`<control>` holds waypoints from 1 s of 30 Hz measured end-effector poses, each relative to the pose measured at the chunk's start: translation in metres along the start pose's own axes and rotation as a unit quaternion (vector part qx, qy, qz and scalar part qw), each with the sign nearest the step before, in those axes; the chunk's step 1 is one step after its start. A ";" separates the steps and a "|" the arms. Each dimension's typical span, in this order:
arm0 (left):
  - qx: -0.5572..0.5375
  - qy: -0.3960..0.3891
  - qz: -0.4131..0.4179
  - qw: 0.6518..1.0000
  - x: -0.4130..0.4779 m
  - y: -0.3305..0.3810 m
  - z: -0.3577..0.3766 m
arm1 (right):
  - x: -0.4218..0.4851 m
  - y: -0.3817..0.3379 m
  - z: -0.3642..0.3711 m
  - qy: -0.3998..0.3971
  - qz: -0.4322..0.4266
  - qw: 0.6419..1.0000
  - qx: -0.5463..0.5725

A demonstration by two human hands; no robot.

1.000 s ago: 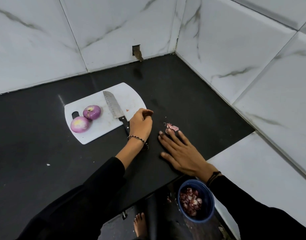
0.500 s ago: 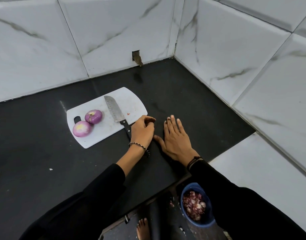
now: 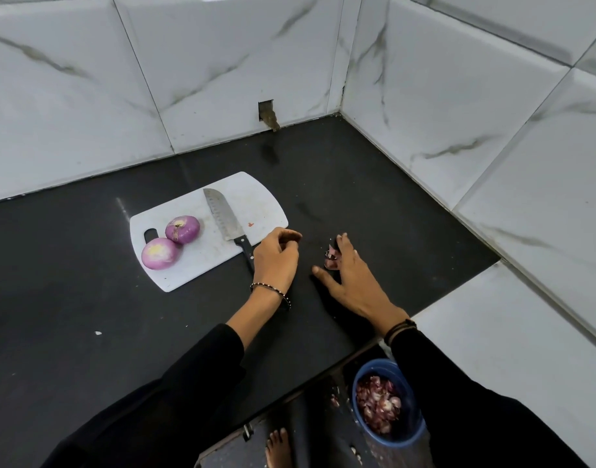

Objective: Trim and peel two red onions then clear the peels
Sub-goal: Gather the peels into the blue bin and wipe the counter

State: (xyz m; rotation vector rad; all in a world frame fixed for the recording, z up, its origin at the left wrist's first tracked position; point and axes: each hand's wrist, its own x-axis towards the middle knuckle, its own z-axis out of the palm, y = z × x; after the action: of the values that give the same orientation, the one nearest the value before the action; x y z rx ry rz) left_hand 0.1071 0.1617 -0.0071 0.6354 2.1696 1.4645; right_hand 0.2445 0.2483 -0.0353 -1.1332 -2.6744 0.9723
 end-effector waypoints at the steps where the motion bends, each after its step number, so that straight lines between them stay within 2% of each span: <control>1: 0.001 -0.001 0.000 1.000 0.000 0.000 -0.001 | 0.003 0.001 -0.005 -0.020 -0.004 1.000 -0.007; 5: 0.000 0.004 -0.004 1.000 -0.001 -0.002 0.000 | 0.010 0.001 -0.016 -0.082 -0.086 0.987 -0.110; 7: 0.000 0.001 -0.003 1.000 -0.002 -0.002 0.003 | 0.008 -0.003 -0.015 -0.091 -0.095 0.976 -0.174; 13: -0.003 -0.006 -0.002 1.000 -0.004 0.000 0.006 | -0.012 -0.023 -0.002 0.012 -0.088 0.963 -0.253; 17: -0.003 -0.005 -0.003 1.000 -0.007 0.000 0.002 | -0.014 -0.029 -0.005 0.040 -0.096 0.959 -0.265; 30: -0.002 -0.012 -0.002 1.000 -0.032 -0.009 0.013 | -0.009 -0.028 -0.012 0.018 -0.118 0.956 -0.268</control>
State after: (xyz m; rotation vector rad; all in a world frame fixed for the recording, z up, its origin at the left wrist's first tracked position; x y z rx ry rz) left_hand 0.1395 0.1493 -0.0163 0.6438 2.1480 1.4530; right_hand 0.2369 0.2337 -0.0078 -0.8435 -3.0376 0.1827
